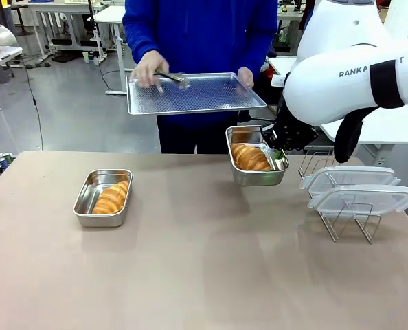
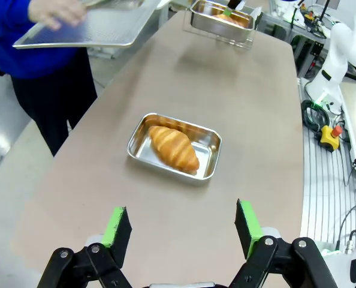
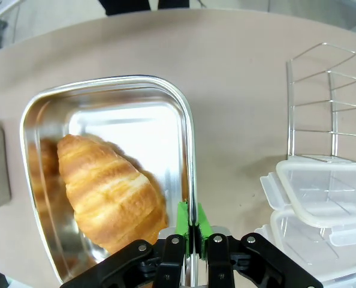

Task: Place the bread in airtight containers.
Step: Once an object is inside an Airtight Container , place the container in the center of the table.

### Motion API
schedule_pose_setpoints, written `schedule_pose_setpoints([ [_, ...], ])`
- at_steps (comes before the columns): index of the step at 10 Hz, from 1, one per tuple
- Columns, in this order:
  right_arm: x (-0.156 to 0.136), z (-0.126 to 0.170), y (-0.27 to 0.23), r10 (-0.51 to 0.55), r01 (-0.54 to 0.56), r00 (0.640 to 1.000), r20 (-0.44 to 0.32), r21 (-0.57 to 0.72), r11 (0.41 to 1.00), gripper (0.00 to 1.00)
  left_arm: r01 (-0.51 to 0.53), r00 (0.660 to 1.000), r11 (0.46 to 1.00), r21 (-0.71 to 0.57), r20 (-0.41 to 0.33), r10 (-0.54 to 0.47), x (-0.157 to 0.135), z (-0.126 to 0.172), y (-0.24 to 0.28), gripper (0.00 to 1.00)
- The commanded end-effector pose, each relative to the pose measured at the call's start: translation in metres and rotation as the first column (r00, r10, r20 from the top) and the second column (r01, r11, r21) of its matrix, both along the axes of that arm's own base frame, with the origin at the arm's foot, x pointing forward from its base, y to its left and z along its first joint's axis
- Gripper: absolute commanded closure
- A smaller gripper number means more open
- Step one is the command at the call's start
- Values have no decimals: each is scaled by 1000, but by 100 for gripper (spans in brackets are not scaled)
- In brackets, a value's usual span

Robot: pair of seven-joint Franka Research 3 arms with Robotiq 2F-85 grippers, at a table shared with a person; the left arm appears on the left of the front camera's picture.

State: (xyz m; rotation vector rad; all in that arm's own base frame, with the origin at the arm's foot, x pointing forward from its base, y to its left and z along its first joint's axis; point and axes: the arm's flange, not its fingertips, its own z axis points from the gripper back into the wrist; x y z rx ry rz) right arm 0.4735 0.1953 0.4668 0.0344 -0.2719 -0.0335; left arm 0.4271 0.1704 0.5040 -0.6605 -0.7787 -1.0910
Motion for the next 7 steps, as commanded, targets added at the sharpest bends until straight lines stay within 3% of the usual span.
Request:
schedule_pose_setpoints([
  [1,0,0,0,0,0,1000,0,0,1000,95,15,1000,1000,7,5,-15,-2,1,1,9],
  [4,30,-55,6,-109,114,991,-71,66,991,95,15,1000,1000,7,5,-15,-2,1,1,9],
  [7,32,-97,15,-134,135,991,-22,50,990,95,15,1000,1000,7,5,-15,-2,1,1,9],
])
